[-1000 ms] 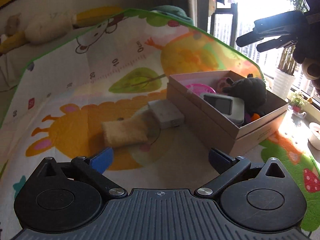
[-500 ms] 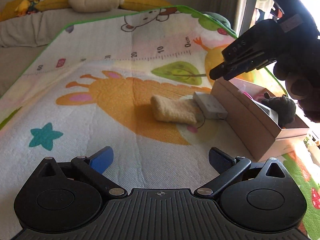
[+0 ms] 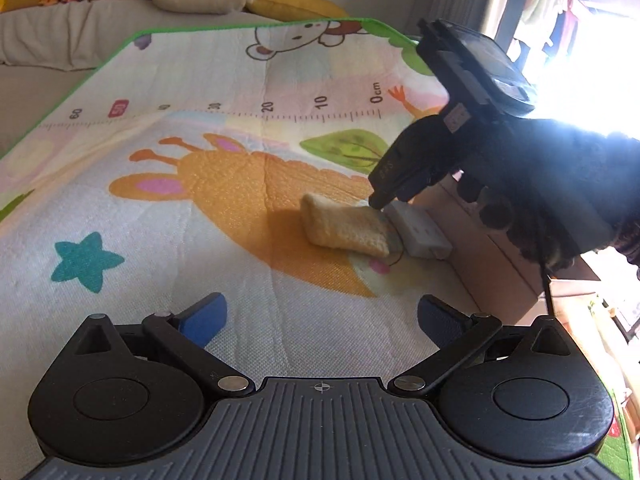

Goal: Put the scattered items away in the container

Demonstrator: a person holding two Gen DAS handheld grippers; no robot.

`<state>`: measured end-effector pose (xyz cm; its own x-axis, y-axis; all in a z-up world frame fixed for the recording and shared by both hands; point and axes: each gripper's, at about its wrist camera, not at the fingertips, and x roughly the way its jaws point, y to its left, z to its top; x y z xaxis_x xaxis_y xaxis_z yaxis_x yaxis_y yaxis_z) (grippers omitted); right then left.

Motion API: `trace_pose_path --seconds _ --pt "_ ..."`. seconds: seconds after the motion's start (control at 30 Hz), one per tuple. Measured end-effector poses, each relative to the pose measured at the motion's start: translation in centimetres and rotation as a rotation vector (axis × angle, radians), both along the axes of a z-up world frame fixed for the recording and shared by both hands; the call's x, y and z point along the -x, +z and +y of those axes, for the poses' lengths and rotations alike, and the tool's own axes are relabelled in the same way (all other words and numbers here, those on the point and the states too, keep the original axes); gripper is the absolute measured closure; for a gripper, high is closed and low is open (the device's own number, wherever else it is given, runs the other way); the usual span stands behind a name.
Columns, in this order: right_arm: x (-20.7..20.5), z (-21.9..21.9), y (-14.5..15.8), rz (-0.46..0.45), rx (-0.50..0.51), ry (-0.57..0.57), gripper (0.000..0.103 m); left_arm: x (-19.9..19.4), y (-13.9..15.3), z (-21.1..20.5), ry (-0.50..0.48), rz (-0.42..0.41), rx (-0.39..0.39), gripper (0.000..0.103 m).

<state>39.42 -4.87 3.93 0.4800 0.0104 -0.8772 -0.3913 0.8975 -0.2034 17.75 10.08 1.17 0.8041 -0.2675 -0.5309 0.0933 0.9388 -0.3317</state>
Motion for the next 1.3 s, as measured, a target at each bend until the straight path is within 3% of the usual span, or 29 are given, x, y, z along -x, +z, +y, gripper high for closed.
trace_pose_path --seconds 0.2,0.3,0.4,0.5,0.57,0.6,0.63,0.7,0.8,0.87,1.0,1.03,1.07,1.2,1.3 --pt "6.0 -0.4 0.5 0.110 -0.057 0.088 0.071 0.2 0.1 3.5 0.229 -0.009 0.074 0.000" --pt "8.9 -1.9 0.4 0.210 -0.135 0.108 0.071 0.0 0.2 3.5 0.229 -0.006 0.069 0.000" --pt "13.5 -2.8 0.7 0.212 -0.151 0.194 0.071 -0.1 0.2 2.9 0.196 -0.009 0.034 0.000" --pt "18.6 -3.6 0.7 0.162 -0.116 0.308 0.067 0.0 0.2 2.6 0.187 -0.008 0.024 0.000" --pt "21.5 -4.5 0.9 0.075 -0.066 0.344 0.062 0.0 0.1 2.6 0.187 -0.008 0.028 0.000" --pt "22.8 -5.1 1.2 0.024 -0.053 0.342 0.052 0.0 0.1 2.6 0.187 -0.008 0.029 0.000" --pt "23.9 -5.8 1.5 -0.021 -0.050 0.329 0.034 0.0 0.1 2.6 0.187 -0.008 0.027 0.000" --pt "25.8 -7.2 1.9 -0.084 -0.059 0.300 0.014 0.1 0.1 2.6 0.188 -0.010 0.025 0.000" --pt "27.8 -9.4 1.4 -0.079 -0.074 0.261 0.009 0.2 0.1 2.6 0.188 -0.019 0.019 0.000" --pt "28.9 -10.6 0.4 -0.102 -0.023 0.246 0.008 0.3 0.2 2.4 0.187 -0.025 0.008 0.000" --pt "29.7 -13.2 -1.5 -0.335 0.223 0.118 0.006 0.2 0.6 0.9 0.172 -0.031 -0.082 0.000" --pt "29.8 -14.1 -1.6 -0.363 0.231 0.069 0.005 0.2 0.7 0.1 0.150 -0.036 -0.124 0.000" --pt "29.8 -15.0 -1.5 -0.363 0.184 0.027 0.004 0.2 0.9 -0.7 0.119 -0.040 -0.164 0.000" --pt "30.6 -17.7 -0.9 -0.277 -0.178 -0.046 0.000 -0.5 1.3 -4.3 -0.014 -0.075 -0.299 0.000" --pt "31.2 -17.8 -1.5 -0.256 -0.311 -0.039 0.000 -2.4 1.5 -6.1 -0.061 -0.078 -0.377 0.000"
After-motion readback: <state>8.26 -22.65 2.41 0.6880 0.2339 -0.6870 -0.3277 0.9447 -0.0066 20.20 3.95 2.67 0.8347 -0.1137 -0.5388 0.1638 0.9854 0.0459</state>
